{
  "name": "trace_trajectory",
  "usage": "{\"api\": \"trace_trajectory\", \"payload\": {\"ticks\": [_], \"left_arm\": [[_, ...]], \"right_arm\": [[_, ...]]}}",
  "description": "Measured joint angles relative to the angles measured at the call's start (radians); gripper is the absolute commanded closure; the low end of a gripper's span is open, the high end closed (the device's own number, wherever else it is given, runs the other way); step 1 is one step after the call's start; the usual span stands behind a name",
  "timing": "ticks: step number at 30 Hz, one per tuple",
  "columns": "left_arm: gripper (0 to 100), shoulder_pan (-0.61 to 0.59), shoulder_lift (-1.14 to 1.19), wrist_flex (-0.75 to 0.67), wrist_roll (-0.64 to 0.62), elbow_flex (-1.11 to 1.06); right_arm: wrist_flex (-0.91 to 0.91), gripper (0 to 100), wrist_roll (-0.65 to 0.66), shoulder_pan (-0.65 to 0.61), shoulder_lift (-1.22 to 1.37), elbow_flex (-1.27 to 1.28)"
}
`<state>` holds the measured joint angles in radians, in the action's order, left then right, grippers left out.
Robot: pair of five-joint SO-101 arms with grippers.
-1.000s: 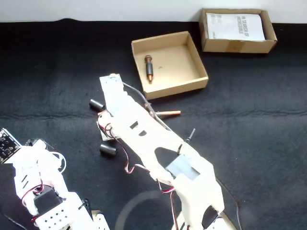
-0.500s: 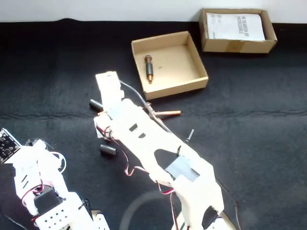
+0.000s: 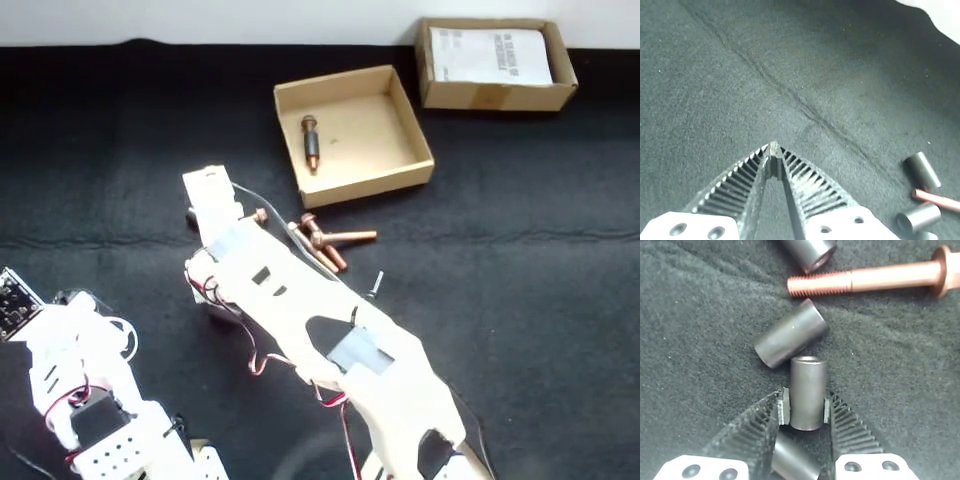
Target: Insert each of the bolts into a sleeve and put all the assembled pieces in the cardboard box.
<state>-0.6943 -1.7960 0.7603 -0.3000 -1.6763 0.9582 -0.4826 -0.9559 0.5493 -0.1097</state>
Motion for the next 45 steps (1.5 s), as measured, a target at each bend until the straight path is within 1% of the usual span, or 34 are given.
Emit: {"api": "trace_trajectory", "payload": {"ticks": [1, 2, 13, 22, 24, 28, 30, 33, 40, 42, 45], "left_arm": [[99, 0.0, 0.0, 0.0, 0.0, 0.0], [99, 0.0, 0.0, 0.0, 0.0, 0.0], [99, 0.0, 0.0, 0.0, 0.0, 0.0], [99, 0.003, 0.0, 0.0, 0.0, 0.0], [99, 0.018, 0.0, 0.0, 0.0, 0.0], [99, 0.035, 0.0, 0.0, 0.0, 0.0], [99, 0.049, 0.0, 0.008, 0.0, 0.0], [99, 0.081, 0.0, 0.026, 0.0, 0.0], [99, 0.109, 0.0, 0.064, 0.0, 0.0], [99, 0.117, 0.0, 0.078, 0.0, 0.0], [99, 0.161, 0.0, 0.115, 0.0, 0.0]], "right_arm": [[0.0, 99.8, 0.0, 0.002, 0.0, 0.0], [0.002, 98.5, 0.0, 0.005, 0.002, 0.0], [0.014, 99.2, 0.0, 0.087, -0.034, 0.003], [0.015, 99.2, 0.0, 0.216, -0.287, 0.005], [0.041, 99.2, 0.0, 0.238, -0.356, 0.005], [0.132, 99.2, 0.005, 0.259, -0.486, 0.005], [0.195, 99.2, 0.029, 0.264, -0.546, 0.005], [0.304, 99.2, 0.049, 0.27, -0.632, 0.005], [0.585, 99.2, 0.054, 0.353, -0.848, 0.005], [0.658, 99.2, 0.054, 0.359, -0.916, 0.005], [0.753, 99.2, 0.054, 0.362, -1.019, 0.005]]}}
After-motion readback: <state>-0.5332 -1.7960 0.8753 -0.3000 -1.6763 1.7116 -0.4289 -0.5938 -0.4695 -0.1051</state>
